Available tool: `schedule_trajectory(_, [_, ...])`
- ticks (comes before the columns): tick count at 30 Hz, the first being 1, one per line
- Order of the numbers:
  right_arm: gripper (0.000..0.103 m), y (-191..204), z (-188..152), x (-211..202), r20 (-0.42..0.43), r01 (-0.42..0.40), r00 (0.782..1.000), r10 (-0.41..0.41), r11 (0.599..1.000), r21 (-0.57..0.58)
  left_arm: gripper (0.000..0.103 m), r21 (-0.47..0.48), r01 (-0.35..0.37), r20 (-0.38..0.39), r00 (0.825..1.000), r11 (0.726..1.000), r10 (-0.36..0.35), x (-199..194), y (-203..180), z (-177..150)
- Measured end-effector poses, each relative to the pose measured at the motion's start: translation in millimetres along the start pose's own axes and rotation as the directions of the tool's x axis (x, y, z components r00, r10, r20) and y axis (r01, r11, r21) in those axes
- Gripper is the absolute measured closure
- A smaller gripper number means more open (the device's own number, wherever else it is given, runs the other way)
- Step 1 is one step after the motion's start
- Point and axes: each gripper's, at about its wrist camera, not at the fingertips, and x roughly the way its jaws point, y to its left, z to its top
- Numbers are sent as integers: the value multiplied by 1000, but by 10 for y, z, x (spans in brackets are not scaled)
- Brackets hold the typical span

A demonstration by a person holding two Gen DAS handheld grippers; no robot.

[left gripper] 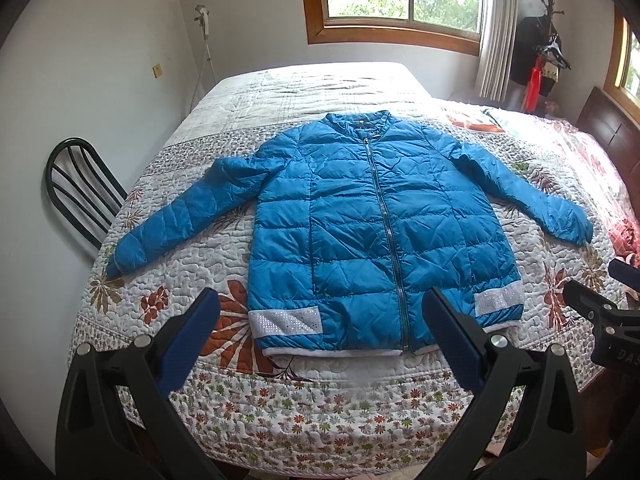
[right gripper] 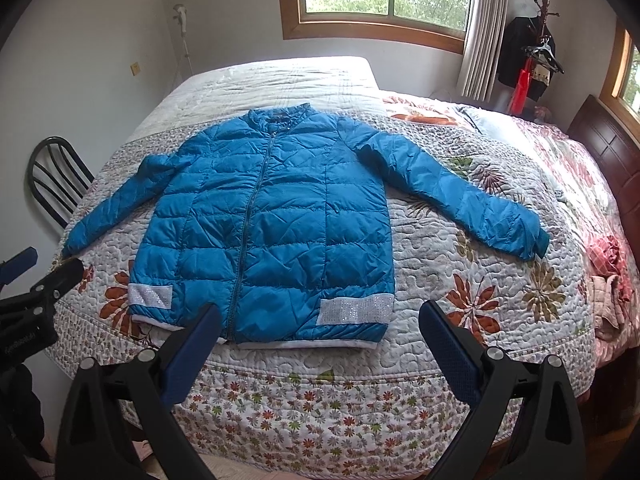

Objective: Fold large clothes
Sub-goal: 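Grasp the jacket sleeve cuff with the right tool and lift it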

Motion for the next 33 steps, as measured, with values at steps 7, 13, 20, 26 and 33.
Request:
schedule_trajectory(7, [4,-548,271,383,-26,-65,997,69,991,119,3,19,53,11,999,998,-53,438,-276,426])
schedule_trajectory(13, [4,-1562,535,681,53,-42,998,29,959,281,3,51,116,21,993,992,-117,1032,-812,984])
schedule_trajectory(20, [4,-3002,700,1331,-17,107,994,-109,913,394,3,101,161,-14,987,982,-160,1848,-1761,1600])
schedule_trajectory(26, [4,-3942,595,1910,-139,141,987,-84,865,481,3,130,212,-88,976,969,-201,2514,-2619,1835])
schedule_trajectory(33, [8,-4497,497,2364,-197,122,980,-18,839,531,4,144,234,-167,963,962,-210,3005,-3189,1834])
